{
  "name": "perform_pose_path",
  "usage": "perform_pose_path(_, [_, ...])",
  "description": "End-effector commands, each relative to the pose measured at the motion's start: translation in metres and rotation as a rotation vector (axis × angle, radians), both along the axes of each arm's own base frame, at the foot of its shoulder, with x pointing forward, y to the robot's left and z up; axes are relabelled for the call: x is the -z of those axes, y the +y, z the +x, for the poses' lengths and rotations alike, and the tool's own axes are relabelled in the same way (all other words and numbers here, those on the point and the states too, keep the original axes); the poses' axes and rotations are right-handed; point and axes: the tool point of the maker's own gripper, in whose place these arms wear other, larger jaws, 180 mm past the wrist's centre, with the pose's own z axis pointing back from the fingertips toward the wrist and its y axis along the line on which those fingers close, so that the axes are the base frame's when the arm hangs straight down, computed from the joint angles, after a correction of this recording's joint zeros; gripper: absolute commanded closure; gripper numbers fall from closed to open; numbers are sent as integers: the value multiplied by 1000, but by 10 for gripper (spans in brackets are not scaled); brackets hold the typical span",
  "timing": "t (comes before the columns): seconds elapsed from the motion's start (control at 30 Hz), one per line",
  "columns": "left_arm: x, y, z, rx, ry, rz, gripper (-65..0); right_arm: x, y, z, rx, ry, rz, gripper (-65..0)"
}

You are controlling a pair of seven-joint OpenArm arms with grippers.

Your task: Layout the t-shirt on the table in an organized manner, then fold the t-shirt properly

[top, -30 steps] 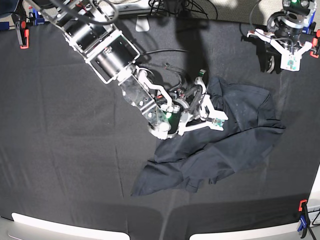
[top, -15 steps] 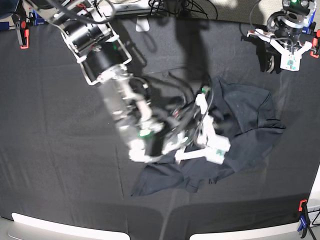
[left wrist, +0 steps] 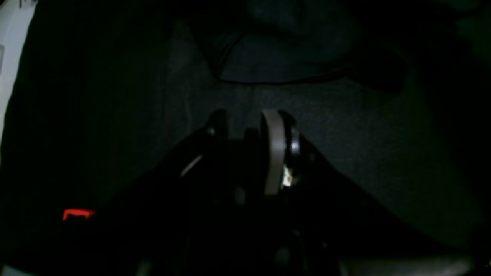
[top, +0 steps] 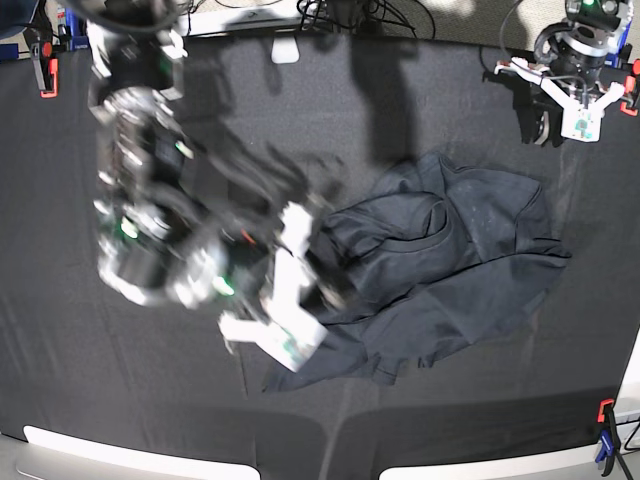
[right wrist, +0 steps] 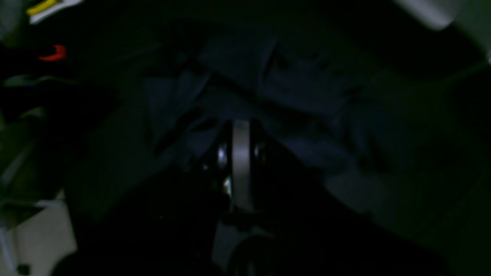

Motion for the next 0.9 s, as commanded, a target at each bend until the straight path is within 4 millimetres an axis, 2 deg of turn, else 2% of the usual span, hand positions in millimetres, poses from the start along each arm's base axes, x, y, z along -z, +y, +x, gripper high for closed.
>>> perform_pose_path(0.0, [-9,1,4,3,-35,4,-140,-12,6,-3,-28,-31,40,-38])
perform_pose_path(0.1, [-9,1,4,3,-35,3,-140,-2,18,-18,-79,-4,37,-232])
perform_pose_path(0.17, [-9,1,3,3,-34,2,-140,7,33,-26,-125,0,17,-299])
perform_pose_path(0.37, [-9,1,4,3,-34,2,-140,67,79,-37,-210,-5,-135,-301])
perform_pose_path(0.43, [-9,1,3,2,-34,2,-140,86,88,-33,-196,15,-192,-301])
perform_pose_path(0.6, [-9,1,4,3,-34,4,-140,114,97,-9,-146,91,-281,-301])
perform_pose_path(0.73, [-9,1,4,4,-34,4,-140,125,93,3,-134,131,-344,-301])
perform_pose_path(0.87, [-9,1,4,4,-35,5,-140,132,85,6,-113,158,-378,-301])
